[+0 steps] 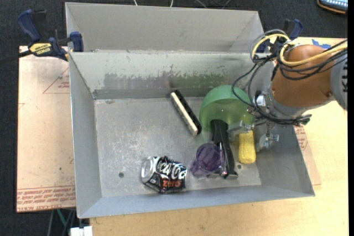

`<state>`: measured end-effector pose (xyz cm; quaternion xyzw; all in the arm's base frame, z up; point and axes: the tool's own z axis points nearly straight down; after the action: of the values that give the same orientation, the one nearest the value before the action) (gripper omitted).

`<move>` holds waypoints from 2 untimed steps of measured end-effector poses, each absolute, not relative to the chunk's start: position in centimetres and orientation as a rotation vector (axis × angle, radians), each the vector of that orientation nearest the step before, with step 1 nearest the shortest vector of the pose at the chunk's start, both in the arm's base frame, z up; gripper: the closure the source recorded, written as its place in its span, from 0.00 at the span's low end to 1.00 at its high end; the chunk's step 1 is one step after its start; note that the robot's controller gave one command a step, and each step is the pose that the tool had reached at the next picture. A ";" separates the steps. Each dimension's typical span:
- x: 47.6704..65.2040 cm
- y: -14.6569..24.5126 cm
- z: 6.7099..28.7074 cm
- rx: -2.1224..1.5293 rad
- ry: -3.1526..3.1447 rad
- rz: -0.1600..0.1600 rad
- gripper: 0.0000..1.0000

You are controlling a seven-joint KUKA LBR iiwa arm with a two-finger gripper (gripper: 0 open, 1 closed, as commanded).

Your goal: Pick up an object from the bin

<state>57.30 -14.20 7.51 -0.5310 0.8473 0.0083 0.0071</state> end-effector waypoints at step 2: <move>57.3 -12.4 7.1 -2.399 1.989 0.017 1.00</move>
Offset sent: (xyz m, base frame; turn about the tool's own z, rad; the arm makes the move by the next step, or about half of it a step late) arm 0.0000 0.0000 0.0000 0.0000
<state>57.32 -12.40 7.12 -0.7697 0.6382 0.0053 0.0129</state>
